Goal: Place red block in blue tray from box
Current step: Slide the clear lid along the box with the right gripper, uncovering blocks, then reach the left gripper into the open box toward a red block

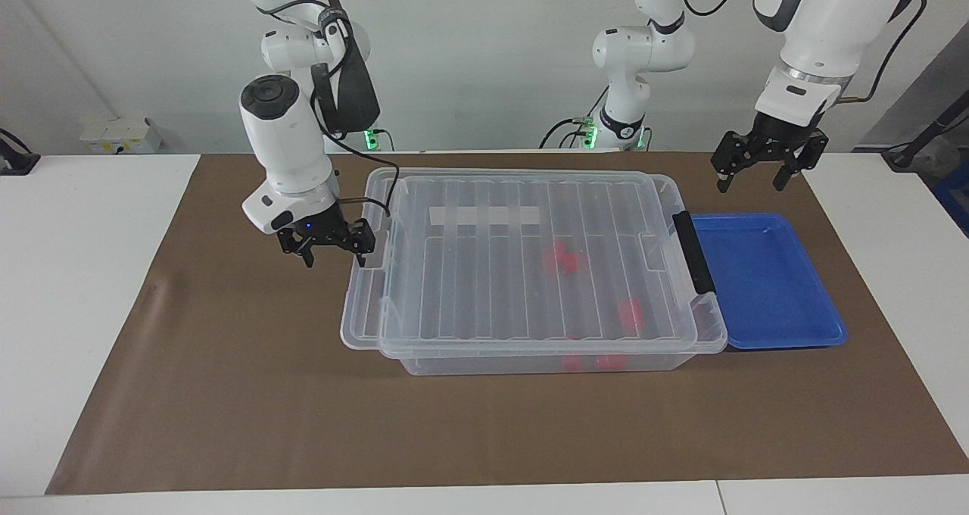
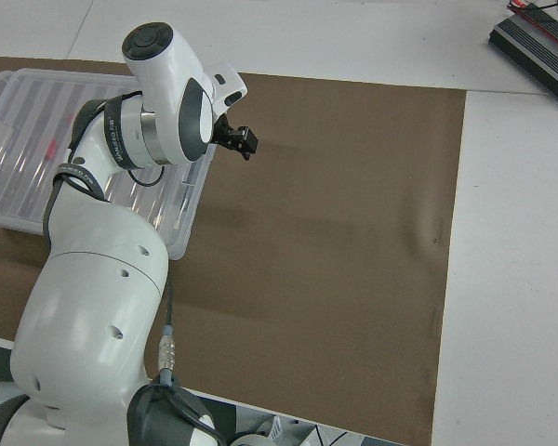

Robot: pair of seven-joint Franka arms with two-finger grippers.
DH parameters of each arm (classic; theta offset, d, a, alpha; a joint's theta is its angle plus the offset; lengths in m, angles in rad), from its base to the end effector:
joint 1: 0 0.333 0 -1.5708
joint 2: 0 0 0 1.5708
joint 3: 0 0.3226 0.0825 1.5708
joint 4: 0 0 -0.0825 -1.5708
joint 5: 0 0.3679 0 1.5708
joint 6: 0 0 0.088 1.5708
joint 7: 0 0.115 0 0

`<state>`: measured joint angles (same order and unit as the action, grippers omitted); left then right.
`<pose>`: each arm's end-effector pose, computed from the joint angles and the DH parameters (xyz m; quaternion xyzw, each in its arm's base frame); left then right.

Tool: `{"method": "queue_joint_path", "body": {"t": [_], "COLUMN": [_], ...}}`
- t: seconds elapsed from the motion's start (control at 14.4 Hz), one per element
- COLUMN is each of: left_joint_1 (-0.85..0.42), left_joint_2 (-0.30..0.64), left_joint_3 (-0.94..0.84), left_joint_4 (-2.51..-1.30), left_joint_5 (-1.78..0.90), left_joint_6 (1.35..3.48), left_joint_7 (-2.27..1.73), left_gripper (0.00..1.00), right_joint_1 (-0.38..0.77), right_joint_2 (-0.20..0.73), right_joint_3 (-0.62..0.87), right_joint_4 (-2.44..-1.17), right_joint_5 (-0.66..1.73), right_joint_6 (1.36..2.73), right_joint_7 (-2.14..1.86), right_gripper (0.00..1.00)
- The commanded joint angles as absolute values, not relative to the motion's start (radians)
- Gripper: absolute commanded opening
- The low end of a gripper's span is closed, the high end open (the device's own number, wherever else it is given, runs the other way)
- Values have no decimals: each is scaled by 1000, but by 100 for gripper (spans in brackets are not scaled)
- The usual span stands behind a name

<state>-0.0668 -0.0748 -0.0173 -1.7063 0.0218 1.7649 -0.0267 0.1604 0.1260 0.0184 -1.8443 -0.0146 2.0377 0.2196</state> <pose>0.5312 -0.0430 0.6186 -0.9973 0.0300 -0.0672 0.0078 0.5798 0.1035 0.4668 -0.9993 0.0174 -0.0341 0.0013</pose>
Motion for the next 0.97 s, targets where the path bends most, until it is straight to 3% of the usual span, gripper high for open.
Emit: {"method": "queue_joint_path", "body": {"t": [0.0, 0.42, 0.62, 0.9], "left_joint_1": [-61, -75, -135, -167], "left_joint_2": [-98, -100, -100, -124], "left_joint_3": [-20, -26, -34, -38], "left_joint_4": [-1724, -1726, -1736, -1811], "left_joint_5": [17, 12, 9, 11], "left_joint_6": [1756, 1732, 1778, 1842], "left_joint_7": [-29, -67, -385, -489], "left_gripper": [100, 100, 100, 100], "right_joint_1": [92, -18, -61, -103], "right_joint_2": [92, 91, 89, 87], "right_joint_3": [28, 28, 28, 26], "right_joint_4": [-1879, -1881, -1879, -1879], "right_joint_5": [-8, -8, -8, -8], "right_joint_6": [1993, 1970, 1968, 1928], "right_joint_7": [109, -55, -144, -253], "right_gripper": [99, 99, 99, 100]}}
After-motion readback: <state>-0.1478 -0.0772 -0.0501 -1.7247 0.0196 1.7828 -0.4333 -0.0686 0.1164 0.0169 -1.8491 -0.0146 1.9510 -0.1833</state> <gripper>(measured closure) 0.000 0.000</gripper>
